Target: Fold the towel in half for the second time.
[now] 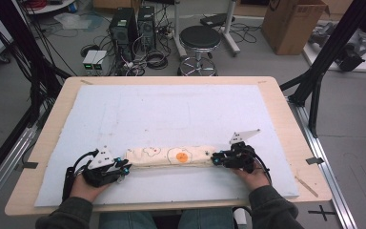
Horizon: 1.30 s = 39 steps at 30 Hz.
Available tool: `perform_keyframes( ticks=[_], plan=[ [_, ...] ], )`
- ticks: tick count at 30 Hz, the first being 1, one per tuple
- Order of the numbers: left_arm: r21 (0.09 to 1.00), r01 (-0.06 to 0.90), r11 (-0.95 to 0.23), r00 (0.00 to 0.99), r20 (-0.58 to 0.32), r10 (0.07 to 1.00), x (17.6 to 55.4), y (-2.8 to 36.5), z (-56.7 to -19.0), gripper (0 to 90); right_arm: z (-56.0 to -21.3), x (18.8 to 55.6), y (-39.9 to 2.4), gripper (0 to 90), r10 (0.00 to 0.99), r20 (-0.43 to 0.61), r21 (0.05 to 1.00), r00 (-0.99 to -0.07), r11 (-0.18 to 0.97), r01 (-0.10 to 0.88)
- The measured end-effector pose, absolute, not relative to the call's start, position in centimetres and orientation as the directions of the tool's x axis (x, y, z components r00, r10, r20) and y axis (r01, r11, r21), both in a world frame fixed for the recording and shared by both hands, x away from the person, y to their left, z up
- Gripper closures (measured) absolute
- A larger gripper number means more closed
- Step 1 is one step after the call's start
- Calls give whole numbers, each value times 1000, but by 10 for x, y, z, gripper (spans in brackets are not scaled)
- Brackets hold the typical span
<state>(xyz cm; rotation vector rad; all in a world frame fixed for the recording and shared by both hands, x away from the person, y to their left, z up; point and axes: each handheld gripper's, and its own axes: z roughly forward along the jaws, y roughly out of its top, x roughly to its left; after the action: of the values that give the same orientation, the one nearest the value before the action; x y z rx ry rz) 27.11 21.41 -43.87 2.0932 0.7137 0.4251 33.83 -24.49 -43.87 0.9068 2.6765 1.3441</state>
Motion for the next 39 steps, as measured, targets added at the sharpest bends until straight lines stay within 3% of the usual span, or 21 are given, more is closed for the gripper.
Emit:
perform_keyframes(
  ticks=[8,25,31,35,39],
  plan=[
    [845,334,-418,779,2,626,268,221,-432,538,-435,332,-248,609,498,239,768,-834,429,476],
    [871,342,-354,755,-30,655,261,232,-424,418,-423,323,-260,491,494,257,804,-830,368,468],
    [885,332,-325,762,-49,646,263,229,-414,485,-412,323,-257,504,482,243,823,-842,357,442],
    [889,332,-316,767,-58,640,270,223,-405,574,-407,329,-251,596,483,246,812,-840,371,451],
    [887,328,-326,776,-56,628,278,209,-400,752,-398,337,-239,713,471,249,802,-846,389,453]
  ],
)
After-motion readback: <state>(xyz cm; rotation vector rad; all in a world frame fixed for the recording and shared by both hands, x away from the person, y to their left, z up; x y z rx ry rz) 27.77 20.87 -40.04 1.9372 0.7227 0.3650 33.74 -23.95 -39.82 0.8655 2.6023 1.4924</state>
